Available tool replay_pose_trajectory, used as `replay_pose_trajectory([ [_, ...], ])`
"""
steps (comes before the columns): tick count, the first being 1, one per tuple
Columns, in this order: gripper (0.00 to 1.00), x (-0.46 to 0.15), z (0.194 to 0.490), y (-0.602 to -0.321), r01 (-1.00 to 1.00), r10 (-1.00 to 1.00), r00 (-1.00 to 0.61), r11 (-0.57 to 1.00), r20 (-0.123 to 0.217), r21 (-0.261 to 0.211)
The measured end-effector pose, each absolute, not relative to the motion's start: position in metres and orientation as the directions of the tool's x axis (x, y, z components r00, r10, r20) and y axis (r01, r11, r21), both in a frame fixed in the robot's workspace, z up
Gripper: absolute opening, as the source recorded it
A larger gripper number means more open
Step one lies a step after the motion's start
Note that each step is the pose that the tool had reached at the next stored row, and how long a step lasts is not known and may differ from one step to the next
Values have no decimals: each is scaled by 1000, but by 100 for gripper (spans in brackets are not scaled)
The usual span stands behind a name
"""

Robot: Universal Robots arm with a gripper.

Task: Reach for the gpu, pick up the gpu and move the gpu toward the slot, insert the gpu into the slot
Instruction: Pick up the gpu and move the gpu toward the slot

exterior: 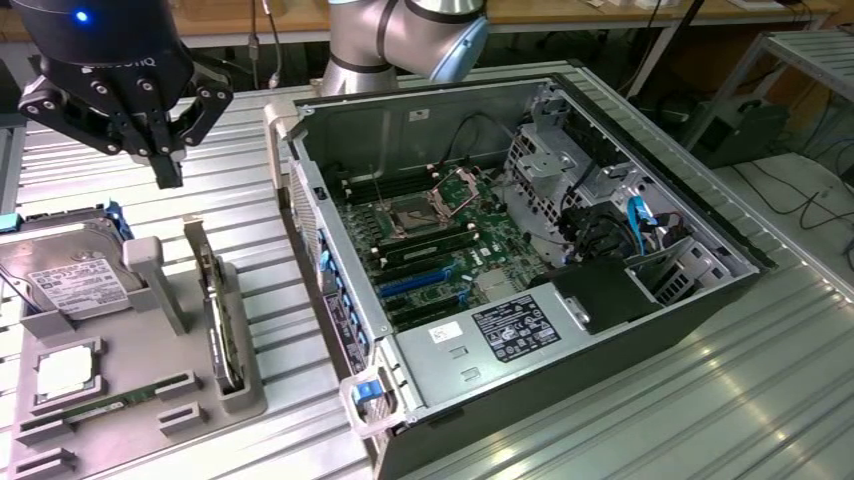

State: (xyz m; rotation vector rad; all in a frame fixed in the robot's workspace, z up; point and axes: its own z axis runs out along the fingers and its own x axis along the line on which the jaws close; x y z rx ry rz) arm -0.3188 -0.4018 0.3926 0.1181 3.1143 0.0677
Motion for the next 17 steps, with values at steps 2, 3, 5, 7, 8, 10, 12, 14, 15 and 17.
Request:
replay_pose_trajectory([
  [2, 11, -319, 393, -402, 75, 76, -997, 996, -23, 44],
  [3, 11, -319, 393, -402, 75, 76, -997, 996, -23, 44],
  [5, 11, -319, 393, -402, 75, 76, -997, 996, -23, 44],
  [7, 11, -319, 393, -402, 75, 76, -997, 996, -23, 44],
  [8, 11, -319, 393, -402, 75, 76, -997, 996, -23, 44],
  [10, 30, -319, 393, -402, 75, 76, -997, 996, -23, 44],
  [12, 36, -319, 393, -402, 75, 76, -997, 996, -23, 44],
  [14, 48, -319, 393, -402, 75, 76, -997, 996, -23, 44],
  [15, 54, -319, 393, -402, 75, 76, -997, 996, -23, 44],
  [17, 54, -319, 393, -402, 72, 73, -997, 996, -23, 44],
])
